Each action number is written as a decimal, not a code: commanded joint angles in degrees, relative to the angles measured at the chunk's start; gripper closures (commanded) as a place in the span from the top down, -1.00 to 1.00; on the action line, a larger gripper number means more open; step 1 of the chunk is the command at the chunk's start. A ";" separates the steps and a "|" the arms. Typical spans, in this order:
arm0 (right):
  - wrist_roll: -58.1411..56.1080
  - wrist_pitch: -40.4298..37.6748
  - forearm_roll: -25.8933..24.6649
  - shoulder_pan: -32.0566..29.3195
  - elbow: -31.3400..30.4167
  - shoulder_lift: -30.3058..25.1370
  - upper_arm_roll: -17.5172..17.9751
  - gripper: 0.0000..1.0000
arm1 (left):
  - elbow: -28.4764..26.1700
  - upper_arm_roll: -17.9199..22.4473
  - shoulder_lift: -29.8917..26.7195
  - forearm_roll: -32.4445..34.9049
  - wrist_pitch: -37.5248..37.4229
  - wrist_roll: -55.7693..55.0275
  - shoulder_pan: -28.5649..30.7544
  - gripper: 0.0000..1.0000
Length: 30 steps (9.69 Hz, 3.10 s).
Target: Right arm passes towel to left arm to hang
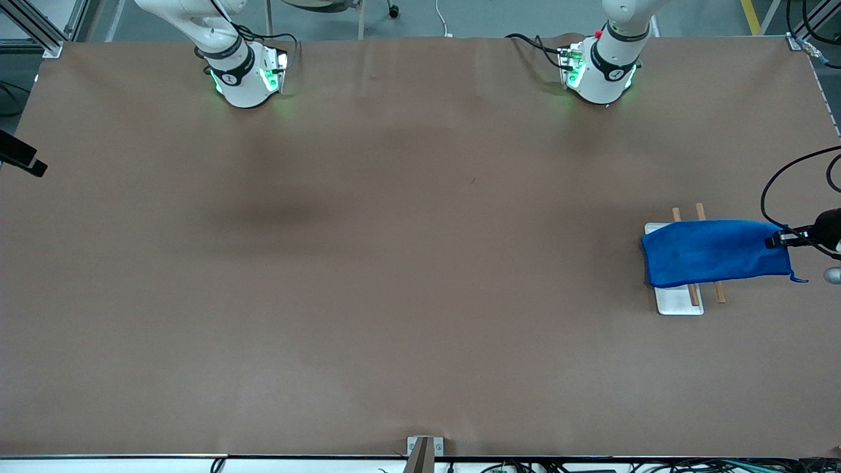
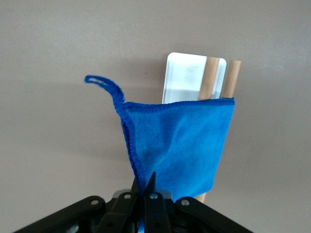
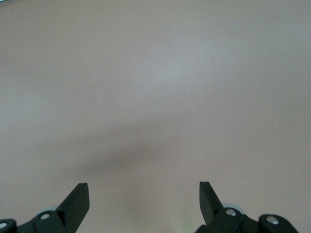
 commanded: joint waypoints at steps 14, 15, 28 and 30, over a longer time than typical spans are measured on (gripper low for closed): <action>-0.59 -1.88 -0.50 -0.37 0.68 0.24 -0.11 1.00 | 10.49 -11.72 -6.68 0.33 -8.36 -10.39 0.88 1.00; -0.59 -1.88 -0.41 -0.46 0.68 0.24 -0.11 1.00 | 10.49 -13.13 -8.88 0.33 -8.80 -11.80 0.88 1.00; -0.59 -1.88 -0.41 -0.90 0.59 0.24 -0.11 1.00 | 5.16 3.18 -25.32 -3.01 -23.04 -15.24 -25.81 1.00; -0.59 -1.88 -0.41 -0.90 0.59 0.24 -0.11 1.00 | 0.05 6.18 -28.58 -3.71 -20.50 -15.24 -29.34 1.00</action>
